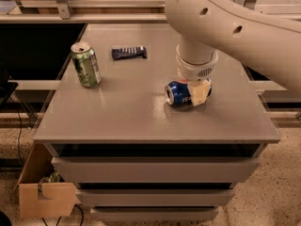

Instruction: Knock pepsi can over

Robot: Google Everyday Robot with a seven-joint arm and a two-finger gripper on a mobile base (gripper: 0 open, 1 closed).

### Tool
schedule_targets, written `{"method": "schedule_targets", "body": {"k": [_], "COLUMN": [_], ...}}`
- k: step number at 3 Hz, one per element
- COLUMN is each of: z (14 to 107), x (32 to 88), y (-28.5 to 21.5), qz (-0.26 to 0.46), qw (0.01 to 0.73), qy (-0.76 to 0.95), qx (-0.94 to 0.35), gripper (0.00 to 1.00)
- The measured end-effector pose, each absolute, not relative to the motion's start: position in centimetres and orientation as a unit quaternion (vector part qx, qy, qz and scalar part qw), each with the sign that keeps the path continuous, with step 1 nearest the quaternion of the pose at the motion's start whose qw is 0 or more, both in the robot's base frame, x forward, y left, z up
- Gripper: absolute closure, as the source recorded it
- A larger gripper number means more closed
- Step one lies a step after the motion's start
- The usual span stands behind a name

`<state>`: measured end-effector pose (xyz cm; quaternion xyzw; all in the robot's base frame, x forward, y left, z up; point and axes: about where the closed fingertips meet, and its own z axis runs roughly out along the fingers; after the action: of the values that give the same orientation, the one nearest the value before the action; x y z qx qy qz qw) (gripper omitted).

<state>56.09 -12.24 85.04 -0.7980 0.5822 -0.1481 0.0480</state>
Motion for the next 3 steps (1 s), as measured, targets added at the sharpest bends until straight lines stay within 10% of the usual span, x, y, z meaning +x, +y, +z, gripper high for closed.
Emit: {"method": "schedule_targets", "body": {"k": [3], "z": [84.61], "x": [56.14], "y": [-12.16], "qz": [-0.128], "qw": [0.041], "qy": [0.582], "qx": [-0.802], "gripper": [0.00]}}
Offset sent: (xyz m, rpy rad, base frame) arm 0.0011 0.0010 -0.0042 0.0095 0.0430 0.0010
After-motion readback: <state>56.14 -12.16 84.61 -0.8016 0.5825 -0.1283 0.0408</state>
